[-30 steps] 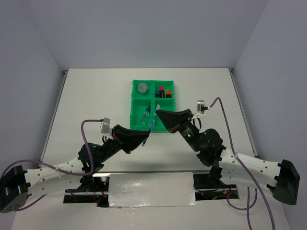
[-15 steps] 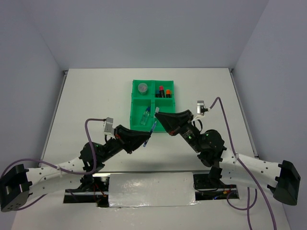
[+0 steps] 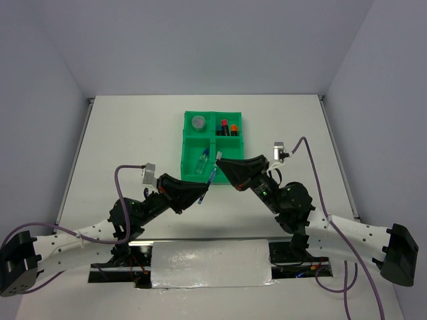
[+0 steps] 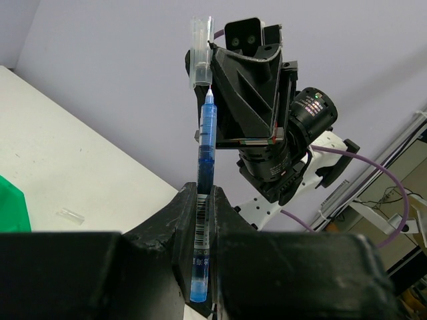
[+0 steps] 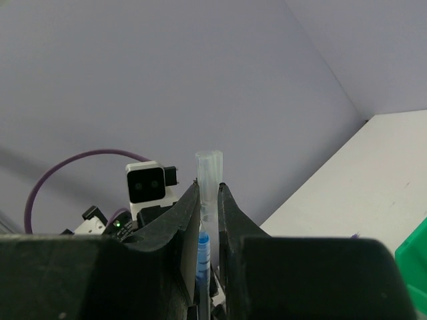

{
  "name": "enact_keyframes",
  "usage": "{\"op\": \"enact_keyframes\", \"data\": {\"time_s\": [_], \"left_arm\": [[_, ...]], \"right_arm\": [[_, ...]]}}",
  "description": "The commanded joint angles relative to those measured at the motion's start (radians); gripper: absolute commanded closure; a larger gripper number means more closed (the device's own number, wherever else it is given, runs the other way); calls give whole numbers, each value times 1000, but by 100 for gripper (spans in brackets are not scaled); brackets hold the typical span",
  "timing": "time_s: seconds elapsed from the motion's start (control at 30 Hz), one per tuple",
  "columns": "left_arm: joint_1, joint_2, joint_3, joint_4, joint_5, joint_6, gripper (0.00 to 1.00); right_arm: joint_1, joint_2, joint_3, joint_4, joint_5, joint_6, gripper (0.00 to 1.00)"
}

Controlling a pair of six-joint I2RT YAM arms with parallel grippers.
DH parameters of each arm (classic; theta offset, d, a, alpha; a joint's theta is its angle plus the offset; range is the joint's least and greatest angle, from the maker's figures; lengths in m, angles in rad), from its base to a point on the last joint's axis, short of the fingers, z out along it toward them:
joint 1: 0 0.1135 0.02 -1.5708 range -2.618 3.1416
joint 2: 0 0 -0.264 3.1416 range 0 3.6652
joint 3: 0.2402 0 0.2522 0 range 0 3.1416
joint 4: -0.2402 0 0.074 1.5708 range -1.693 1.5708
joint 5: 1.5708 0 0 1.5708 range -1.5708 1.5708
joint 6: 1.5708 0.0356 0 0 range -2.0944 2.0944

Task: Sort the stationery into containers
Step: Close the pen cap on the pen.

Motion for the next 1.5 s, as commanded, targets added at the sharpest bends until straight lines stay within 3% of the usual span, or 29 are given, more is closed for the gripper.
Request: {"op": "enact_keyframes", "data": {"time_s": [0.0,0.93,1.47], "left_arm": [[3,-15,31,58,3,20,100],[26,-8,45,101,35,26,100],[23,109,67,290,56,-25,100]], "right_arm": [[8,1,4,50,-8,-11,100],[8,7,-4,63,-77,-46,100],[8,35,-13,148,-130,-78,100]]}}
